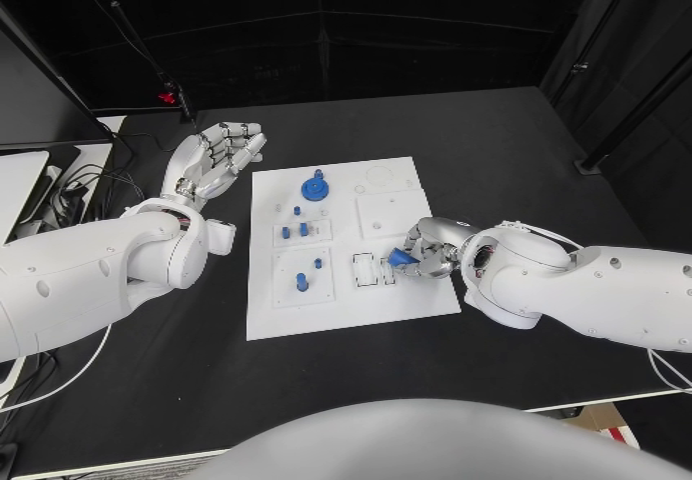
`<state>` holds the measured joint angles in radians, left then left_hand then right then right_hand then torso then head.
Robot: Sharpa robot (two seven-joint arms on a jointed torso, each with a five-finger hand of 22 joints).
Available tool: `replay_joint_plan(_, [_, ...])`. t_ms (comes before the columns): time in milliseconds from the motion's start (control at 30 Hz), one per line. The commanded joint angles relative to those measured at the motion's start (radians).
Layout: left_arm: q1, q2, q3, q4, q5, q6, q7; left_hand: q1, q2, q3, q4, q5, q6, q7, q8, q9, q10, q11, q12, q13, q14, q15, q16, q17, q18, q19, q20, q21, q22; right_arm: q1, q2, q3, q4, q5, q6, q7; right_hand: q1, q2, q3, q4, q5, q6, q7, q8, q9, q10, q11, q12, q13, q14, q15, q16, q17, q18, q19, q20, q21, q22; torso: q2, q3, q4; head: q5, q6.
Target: Assemble the parts on the task board
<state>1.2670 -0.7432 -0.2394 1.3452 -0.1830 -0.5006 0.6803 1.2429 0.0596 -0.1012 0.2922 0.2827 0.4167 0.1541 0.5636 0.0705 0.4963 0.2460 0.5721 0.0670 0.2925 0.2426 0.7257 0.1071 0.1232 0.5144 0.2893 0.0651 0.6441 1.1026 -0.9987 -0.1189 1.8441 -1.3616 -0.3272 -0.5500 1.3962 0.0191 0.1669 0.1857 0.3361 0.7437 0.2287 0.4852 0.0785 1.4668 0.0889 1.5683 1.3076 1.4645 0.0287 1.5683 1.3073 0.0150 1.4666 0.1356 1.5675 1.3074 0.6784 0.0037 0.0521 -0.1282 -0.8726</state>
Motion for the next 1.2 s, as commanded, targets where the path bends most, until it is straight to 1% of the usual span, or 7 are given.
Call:
replay_joint_plan(33, [0.001, 0.000, 0.001, 0.000, 0.001, 0.010, 0.062, -0.001, 0.007, -0.005, 0.000, 0.005, -0.009, 0.134, 0.006, -0.001, -0.006, 0.002, 0.004, -0.001, -0.006, 0.000, 0.006, -0.002, -0.015, 0.006, 0.000, 0.006, -0.001, -0.001, -0.013, 0.000, 0.013, 0.115, -0.084, 0.094, -0.003, -0.012, 0.011, -0.002, 0.009, 0.110, -0.078, -0.011, -0.001, 0.104, -0.003, 0.003, 0.263, 0.106, -0.007, 0.002, 0.264, -0.015, 0.104, -0.005, 0.003, 0.263, 0.000, -0.0005, -0.0002, 0.004, 0.000])
replay_joint_plan(267, [0.000, 0.004, 0.001, -0.003, 0.001, 0.012, 0.061, -0.001, 0.010, -0.006, 0.000, 0.006, -0.010, 0.134, 0.007, -0.001, -0.007, 0.002, 0.005, -0.001, -0.007, 0.000, 0.007, -0.003, -0.015, 0.005, 0.000, 0.006, -0.002, 0.001, -0.048, 0.001, 0.039, 0.248, -0.145, 0.174, -0.012, -0.024, 0.019, -0.003, 0.028, 0.130, -0.079, -0.035, -0.005, 0.104, -0.004, 0.003, 0.263, 0.106, -0.008, 0.002, 0.264, -0.015, 0.104, -0.006, 0.003, 0.263, 0.000, -0.0008, 0.0021, 0.004, 0.000])
replay_joint_plan(367, [0.000, 0.005, 0.001, -0.005, 0.001, 0.012, 0.060, -0.001, 0.010, -0.006, 0.000, 0.006, -0.010, 0.134, 0.007, -0.001, -0.007, 0.002, 0.005, -0.001, -0.007, 0.000, 0.007, -0.003, -0.015, 0.005, 0.000, 0.006, -0.002, 0.005, -0.057, 0.002, 0.046, 0.295, -0.157, 0.202, -0.016, -0.026, 0.018, -0.001, 0.029, 0.133, -0.078, -0.040, -0.006, 0.104, -0.003, 0.003, 0.263, 0.106, -0.008, 0.002, 0.264, -0.015, 0.104, -0.006, 0.003, 0.263, -0.001, -0.0008, 0.0007, 0.007, 0.000])
replay_joint_plan(667, [0.000, 0.011, 0.001, -0.008, 0.001, 0.013, 0.059, -0.001, 0.010, -0.006, 0.000, 0.006, -0.010, 0.134, 0.007, -0.001, -0.007, 0.002, 0.005, -0.001, -0.007, 0.000, 0.007, -0.003, -0.015, 0.005, 0.000, 0.006, -0.002, 0.023, -0.067, 0.003, 0.052, 0.481, -0.187, 0.297, -0.046, -0.032, 0.009, 0.017, 0.034, 0.151, -0.079, -0.060, -0.007, 0.104, -0.004, 0.003, 0.263, 0.106, -0.009, 0.002, 0.264, -0.015, 0.104, -0.006, 0.003, 0.263, 0.000, -0.0008, 0.0018, 0.009, 0.000])
replay_joint_plan(900, [0.000, 0.014, 0.001, -0.011, 0.001, 0.015, 0.058, -0.001, 0.012, -0.007, 0.000, 0.007, -0.010, 0.134, 0.007, -0.002, -0.007, 0.002, 0.005, -0.001, -0.007, 0.000, 0.008, -0.004, -0.015, 0.005, 0.000, 0.006, -0.002, 0.026, -0.053, 0.003, 0.040, 0.657, -0.168, 0.335, -0.078, -0.029, -0.005, 0.041, 0.038, 0.164, -0.080, -0.080, -0.007, 0.104, -0.005, 0.003, 0.263, 0.106, -0.011, 0.002, 0.264, -0.015, 0.104, -0.008, 0.003, 0.263, -0.001, -0.0017, 0.0011, 0.010, 0.000])
replay_joint_plan(1033, [0.000, 0.016, 0.001, -0.012, 0.001, 0.015, 0.057, -0.001, 0.012, -0.007, 0.000, 0.007, -0.010, 0.134, 0.007, -0.002, -0.007, 0.002, 0.005, -0.001, -0.007, 0.000, 0.008, -0.004, -0.015, 0.005, 0.000, 0.006, -0.002, 0.026, -0.043, 0.003, 0.033, 0.689, -0.149, 0.325, -0.093, -0.026, -0.012, 0.053, 0.037, 0.167, -0.080, -0.089, -0.007, 0.104, -0.005, 0.003, 0.263, 0.106, -0.011, 0.002, 0.264, -0.015, 0.104, -0.009, 0.003, 0.263, 0.000, -0.0014, 0.0007, 0.015, 0.000])
replay_joint_plan(1200, [0.000, 0.016, 0.001, -0.013, 0.001, 0.016, 0.057, -0.001, 0.012, -0.007, 0.000, 0.007, -0.010, 0.134, 0.007, -0.002, -0.007, 0.002, 0.005, -0.001, -0.007, 0.000, 0.008, -0.004, -0.015, 0.005, 0.000, 0.006, -0.002, 0.026, -0.022, 0.003, 0.019, 0.686, -0.114, 0.278, -0.112, -0.023, -0.025, 0.069, 0.032, 0.167, -0.077, -0.101, -0.007, 0.104, -0.003, 0.003, 0.263, 0.106, -0.010, 0.002, 0.264, -0.015, 0.104, -0.008, 0.003, 0.263, -0.001, -0.0012, 0.0004, 0.026, 0.000])
